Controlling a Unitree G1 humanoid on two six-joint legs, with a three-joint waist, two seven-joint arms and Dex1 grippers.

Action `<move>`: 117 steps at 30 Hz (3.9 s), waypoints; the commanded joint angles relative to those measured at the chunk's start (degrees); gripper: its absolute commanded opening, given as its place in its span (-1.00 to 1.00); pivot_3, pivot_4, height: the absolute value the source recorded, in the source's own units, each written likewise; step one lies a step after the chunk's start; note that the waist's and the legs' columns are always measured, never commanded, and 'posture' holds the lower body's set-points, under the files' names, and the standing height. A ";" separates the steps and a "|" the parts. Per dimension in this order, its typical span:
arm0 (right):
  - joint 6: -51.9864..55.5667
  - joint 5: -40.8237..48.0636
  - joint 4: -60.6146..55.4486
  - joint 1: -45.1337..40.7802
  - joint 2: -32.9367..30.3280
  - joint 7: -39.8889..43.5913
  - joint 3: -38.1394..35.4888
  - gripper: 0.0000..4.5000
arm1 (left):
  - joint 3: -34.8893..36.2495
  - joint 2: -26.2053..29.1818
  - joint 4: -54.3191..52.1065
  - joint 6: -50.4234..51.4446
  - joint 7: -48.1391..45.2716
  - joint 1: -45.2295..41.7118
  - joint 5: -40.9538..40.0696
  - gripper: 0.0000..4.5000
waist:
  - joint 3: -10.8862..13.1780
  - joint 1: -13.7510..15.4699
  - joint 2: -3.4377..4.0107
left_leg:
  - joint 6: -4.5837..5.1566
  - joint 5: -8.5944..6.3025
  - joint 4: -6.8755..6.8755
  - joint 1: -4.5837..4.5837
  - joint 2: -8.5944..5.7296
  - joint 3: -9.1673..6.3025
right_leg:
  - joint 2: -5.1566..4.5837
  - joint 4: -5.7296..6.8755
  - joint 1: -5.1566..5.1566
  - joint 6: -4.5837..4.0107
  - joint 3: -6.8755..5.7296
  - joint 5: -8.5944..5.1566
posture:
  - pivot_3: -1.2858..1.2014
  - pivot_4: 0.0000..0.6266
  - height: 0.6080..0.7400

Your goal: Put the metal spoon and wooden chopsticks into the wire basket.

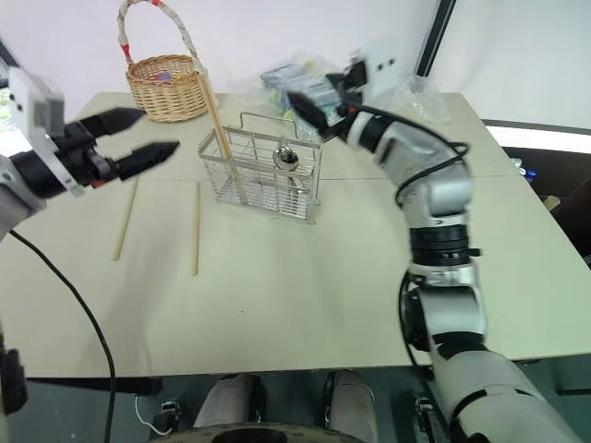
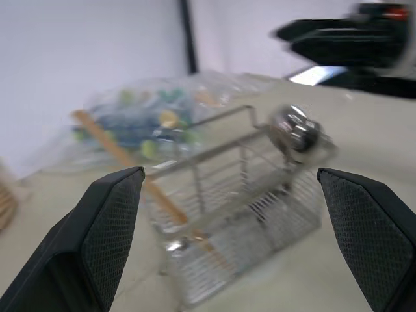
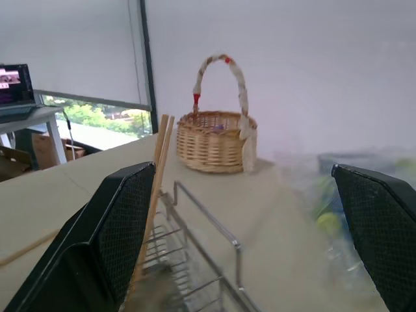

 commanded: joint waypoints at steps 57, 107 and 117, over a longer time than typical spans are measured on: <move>15.12 32.04 -38.96 34.78 -25.38 9.94 -10.73 1.00 | 5.00 -21.53 54.22 -31.70 23.71 -38.74 20.26 -0.99 | -0.38 1.50 -0.65 | -0.22 0.09 -0.10 0.13 -0.02 -0.27 | -0.39 -0.90 1.00 0.11 -0.51 -0.04 | 0.03 -0.52 -0.71; 14.20 35.75 -39.09 35.39 -24.84 0.07 -9.02 1.00 | -7.91 -14.18 41.97 2.81 18.61 -33.88 24.17 0.99 | -0.35 1.74 -0.52 | 0.06 -0.05 -0.18 0.23 -0.01 -0.38 | -0.06 -0.89 1.04 0.16 -0.53 -0.03 | 0.03 -0.52 -0.71; 14.88 37.03 -41.07 36.93 -25.52 0.03 -9.60 1.00 | -11.38 -20.28 55.28 19.82 24.11 -32.90 29.59 0.99 | -0.28 1.35 -0.64 | 0.04 -0.04 -0.21 0.15 -0.01 -0.39 | -0.04 -0.84 1.00 0.17 -0.51 -0.03 | 0.03 -0.52 -0.71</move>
